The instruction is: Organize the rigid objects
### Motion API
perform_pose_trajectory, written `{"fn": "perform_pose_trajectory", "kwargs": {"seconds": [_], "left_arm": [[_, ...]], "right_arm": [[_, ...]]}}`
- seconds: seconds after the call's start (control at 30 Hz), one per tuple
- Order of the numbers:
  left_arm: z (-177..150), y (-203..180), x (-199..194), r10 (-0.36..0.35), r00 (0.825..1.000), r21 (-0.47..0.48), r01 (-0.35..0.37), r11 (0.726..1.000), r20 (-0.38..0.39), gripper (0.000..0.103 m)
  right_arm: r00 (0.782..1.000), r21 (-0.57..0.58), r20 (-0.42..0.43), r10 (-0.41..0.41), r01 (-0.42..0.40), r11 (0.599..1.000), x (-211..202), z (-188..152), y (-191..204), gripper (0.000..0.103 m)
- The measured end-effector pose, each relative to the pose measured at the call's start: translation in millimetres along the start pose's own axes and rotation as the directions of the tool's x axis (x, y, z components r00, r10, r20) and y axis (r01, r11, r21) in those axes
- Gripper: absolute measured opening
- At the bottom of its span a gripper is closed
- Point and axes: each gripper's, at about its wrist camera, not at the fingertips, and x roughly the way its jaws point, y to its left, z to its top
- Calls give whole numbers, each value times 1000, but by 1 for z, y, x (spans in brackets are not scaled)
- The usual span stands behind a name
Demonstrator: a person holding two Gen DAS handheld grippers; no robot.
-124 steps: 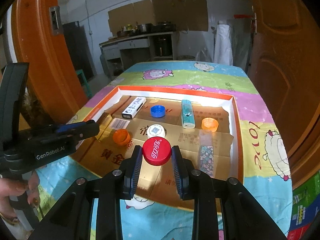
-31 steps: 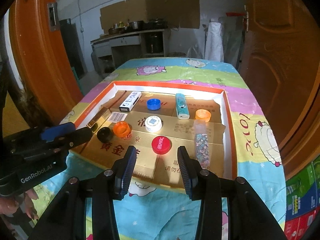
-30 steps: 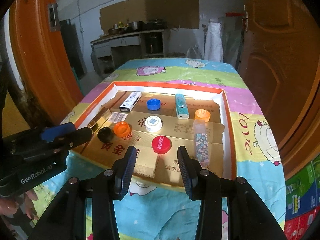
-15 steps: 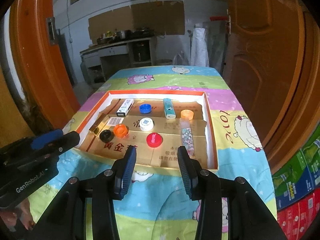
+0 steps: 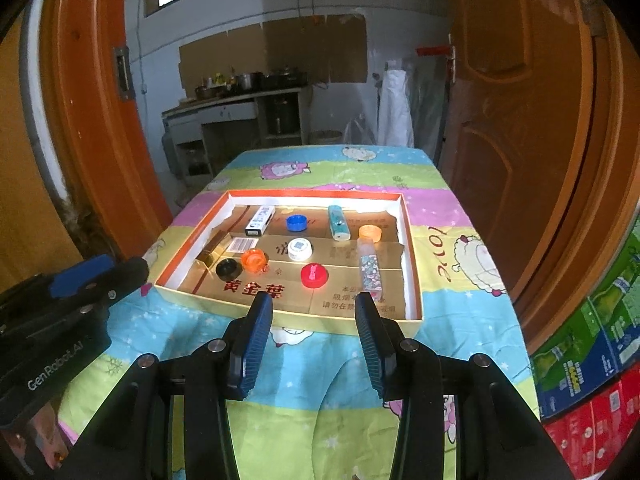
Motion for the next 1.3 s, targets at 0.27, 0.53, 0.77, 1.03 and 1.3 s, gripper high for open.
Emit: {"fn": "perform_pose_trajectory", "kwargs": {"seconds": [0.27, 0.53, 0.77, 1.03, 1.3], "left_arm": [[-6, -4, -26, 46, 999, -15, -46, 999, 29, 42], [-12, -8, -57, 81, 994, -11, -81, 997, 76, 42], [-20, -13, -80, 78, 993, 4, -79, 997, 91, 42], [-34, -15, -103, 51, 994, 1, -52, 999, 96, 42], [-45, -14, -124, 51, 992, -1, -52, 999, 117, 42]], "right_arm": [[999, 9, 29, -21, 21, 1000, -27, -5, 5, 44], [997, 21, 49, -56, 55, 998, -54, -15, 7, 45], [994, 16, 74, -75, 74, 997, -79, -25, 15, 45], [991, 26, 101, -89, 86, 996, -107, -35, 20, 45], [987, 14, 133, -93, 92, 996, -135, -49, 30, 45]]}}
